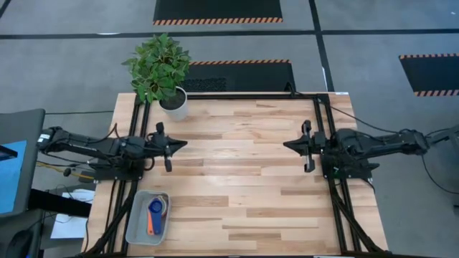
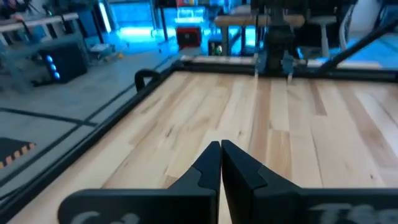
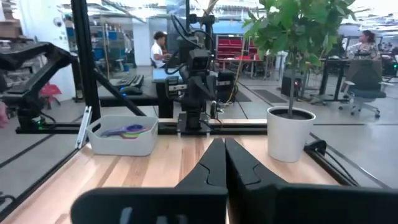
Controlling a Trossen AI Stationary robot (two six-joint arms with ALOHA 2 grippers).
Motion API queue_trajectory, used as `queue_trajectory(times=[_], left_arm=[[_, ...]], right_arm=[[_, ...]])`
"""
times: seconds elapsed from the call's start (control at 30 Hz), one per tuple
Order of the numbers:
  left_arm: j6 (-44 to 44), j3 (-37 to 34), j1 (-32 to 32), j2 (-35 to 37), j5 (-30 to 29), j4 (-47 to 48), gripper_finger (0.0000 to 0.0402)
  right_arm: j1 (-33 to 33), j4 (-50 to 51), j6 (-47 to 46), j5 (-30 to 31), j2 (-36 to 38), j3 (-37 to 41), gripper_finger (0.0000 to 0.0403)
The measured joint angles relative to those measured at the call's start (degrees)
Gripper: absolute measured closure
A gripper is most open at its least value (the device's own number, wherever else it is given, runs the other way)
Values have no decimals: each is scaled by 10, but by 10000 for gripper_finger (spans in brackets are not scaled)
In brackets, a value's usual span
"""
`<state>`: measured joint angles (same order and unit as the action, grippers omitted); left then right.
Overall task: Nest measuring cups in basket
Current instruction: Return to Home Position
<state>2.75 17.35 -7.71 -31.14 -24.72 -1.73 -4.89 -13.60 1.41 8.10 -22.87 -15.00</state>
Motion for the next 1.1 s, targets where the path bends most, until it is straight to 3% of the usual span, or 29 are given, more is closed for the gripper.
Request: queue_trajectory(times=[0.3,0.6,0.8,1.1], left_arm=[[-22,-58,1,92,0,-27,401],[-47,-64,1,152,-1,4,401],[-32,-64,1,159,4,45,401],[-50,-64,1,159,-6,59,401]], right_arm=[[61,-3,-9,-69,72,41,398],[66,-2,-29,-80,171,101,398],[60,-3,-29,-83,225,133,394],[61,10,-31,-82,228,143,391]])
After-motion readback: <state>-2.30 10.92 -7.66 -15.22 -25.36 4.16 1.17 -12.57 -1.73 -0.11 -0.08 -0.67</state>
